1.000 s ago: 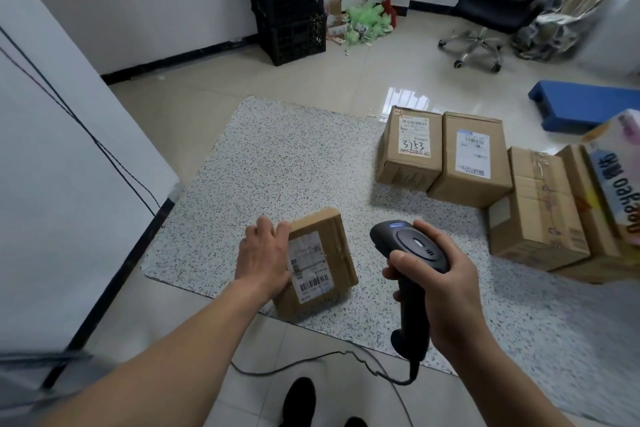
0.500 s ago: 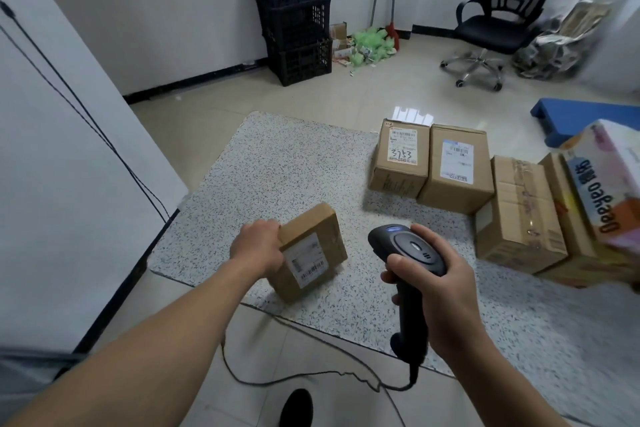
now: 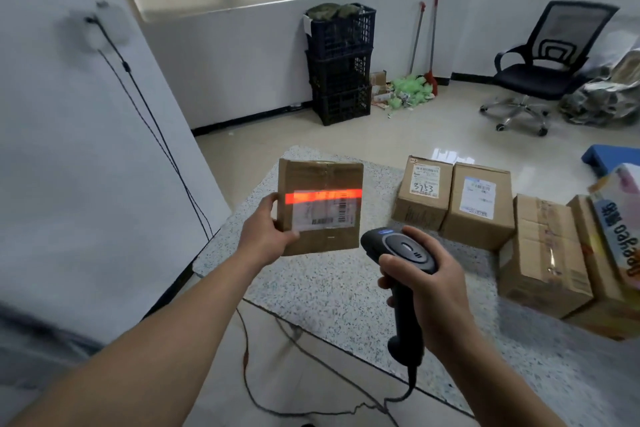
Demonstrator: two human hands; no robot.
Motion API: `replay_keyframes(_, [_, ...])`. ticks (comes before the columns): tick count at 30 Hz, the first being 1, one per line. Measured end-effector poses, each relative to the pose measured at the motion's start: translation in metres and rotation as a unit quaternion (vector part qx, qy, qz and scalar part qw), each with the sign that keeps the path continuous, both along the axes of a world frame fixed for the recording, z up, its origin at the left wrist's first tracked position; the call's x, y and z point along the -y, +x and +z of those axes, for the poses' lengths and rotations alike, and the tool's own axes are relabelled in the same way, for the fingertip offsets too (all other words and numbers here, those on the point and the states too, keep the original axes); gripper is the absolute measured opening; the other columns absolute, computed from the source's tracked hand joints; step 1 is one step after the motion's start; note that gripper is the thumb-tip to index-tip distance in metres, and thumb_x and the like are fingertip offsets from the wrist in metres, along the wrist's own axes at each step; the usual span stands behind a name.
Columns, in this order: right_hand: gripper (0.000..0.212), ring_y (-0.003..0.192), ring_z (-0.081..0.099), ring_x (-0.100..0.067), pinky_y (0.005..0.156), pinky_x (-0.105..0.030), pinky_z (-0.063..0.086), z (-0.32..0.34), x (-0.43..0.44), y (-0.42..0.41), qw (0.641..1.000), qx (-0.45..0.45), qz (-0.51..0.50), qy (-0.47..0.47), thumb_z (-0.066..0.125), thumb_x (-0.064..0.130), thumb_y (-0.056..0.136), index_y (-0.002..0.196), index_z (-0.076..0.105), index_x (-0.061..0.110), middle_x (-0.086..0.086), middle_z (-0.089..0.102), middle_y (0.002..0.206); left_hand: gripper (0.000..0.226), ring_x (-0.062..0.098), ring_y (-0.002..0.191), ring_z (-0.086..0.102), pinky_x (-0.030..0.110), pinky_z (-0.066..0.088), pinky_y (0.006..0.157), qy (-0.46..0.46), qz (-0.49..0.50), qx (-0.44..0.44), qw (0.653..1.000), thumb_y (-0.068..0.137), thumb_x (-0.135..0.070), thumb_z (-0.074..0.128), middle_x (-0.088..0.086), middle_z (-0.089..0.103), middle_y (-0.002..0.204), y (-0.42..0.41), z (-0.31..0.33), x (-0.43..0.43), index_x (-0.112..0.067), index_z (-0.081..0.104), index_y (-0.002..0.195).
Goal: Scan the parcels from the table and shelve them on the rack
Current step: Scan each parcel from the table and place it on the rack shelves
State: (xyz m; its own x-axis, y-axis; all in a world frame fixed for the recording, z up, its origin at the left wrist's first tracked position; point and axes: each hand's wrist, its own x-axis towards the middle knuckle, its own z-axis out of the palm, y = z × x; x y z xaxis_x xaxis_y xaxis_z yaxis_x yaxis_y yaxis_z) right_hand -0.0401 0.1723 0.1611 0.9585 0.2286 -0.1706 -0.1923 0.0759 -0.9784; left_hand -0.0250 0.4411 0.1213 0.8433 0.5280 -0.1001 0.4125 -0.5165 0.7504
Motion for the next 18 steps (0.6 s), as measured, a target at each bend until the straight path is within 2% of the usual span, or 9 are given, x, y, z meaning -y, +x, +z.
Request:
replay_keyframes(5, [0.068,0.063,0.068,-0.025,0.052,-0.034,0.052,0.014,-0.014,-0.009,0.999,0.015,0.037,0.012,0.081,0.019,0.062,0.127,0.061,0.023,-0.011,0.074,0.097,0.098,0.006,0.078,0.062,0.031,0.06,0.069,0.006,0.026,0.054,0.998,0.08,-0.012,0.083,-0.012,0.06,0.086,-0.019,0.021,-0.011,-0.033,0.026,0.157])
replay_keyframes(7, [0.059,0.062,0.068,-0.025,0.051,-0.033,0.052,0.02,-0.021,-0.014,0.998,0.022,0.049,0.017,0.084,0.014,0.067,0.12,0.063,0.028,-0.012,0.074,0.096,0.099,0.006,0.078,0.063,0.027,0.058,0.067,0.011,0.036,0.068,0.997,0.081,-0.013,0.083,-0.011,0.061,0.087,-0.028,0.029,-0.017,-0.034,0.024,0.158])
replay_keyframes(11, [0.056,0.061,0.068,-0.027,0.05,-0.033,0.051,0.034,-0.035,-0.025,0.997,0.028,0.066,0.031,0.083,0.014,0.064,0.114,0.064,0.032,-0.009,0.075,0.092,0.098,0.004,0.077,0.059,0.018,0.053,0.06,0.027,0.061,0.084,0.994,0.082,-0.015,0.083,-0.013,0.056,0.091,-0.044,0.043,-0.028,-0.036,0.024,0.157])
replay_keyframes(13, [0.054,0.061,0.068,-0.026,0.05,-0.033,0.052,0.04,-0.042,-0.031,0.996,0.036,0.077,0.03,0.082,0.017,0.063,0.111,0.064,0.034,-0.002,0.076,0.091,0.099,0.004,0.077,0.059,0.02,0.054,0.062,0.032,0.072,0.089,0.993,0.082,-0.016,0.083,-0.01,0.057,0.094,-0.054,0.049,-0.035,-0.037,0.023,0.157])
replay_keyframes(16, [0.053,0.061,0.068,-0.026,0.05,-0.035,0.051,0.048,-0.052,-0.043,0.994,0.048,0.091,0.03,0.083,0.016,0.064,0.111,0.064,0.034,0.001,0.076,0.09,0.098,0.005,0.079,0.06,0.029,0.059,0.073,0.035,0.085,0.101,0.991,0.082,-0.014,0.083,-0.002,0.062,0.102,-0.072,0.058,-0.048,-0.035,0.023,0.157])
replay_keyframes(18, [0.055,0.061,0.068,-0.026,0.051,-0.035,0.052,0.052,-0.06,-0.053,0.993,0.055,0.097,0.025,0.079,0.02,0.06,0.111,0.064,0.034,0.003,0.076,0.09,0.096,0.005,0.079,0.059,0.023,0.055,0.071,0.043,0.088,0.113,0.989,0.083,-0.013,0.082,-0.003,0.061,0.099,-0.085,0.064,-0.057,-0.034,0.025,0.157])
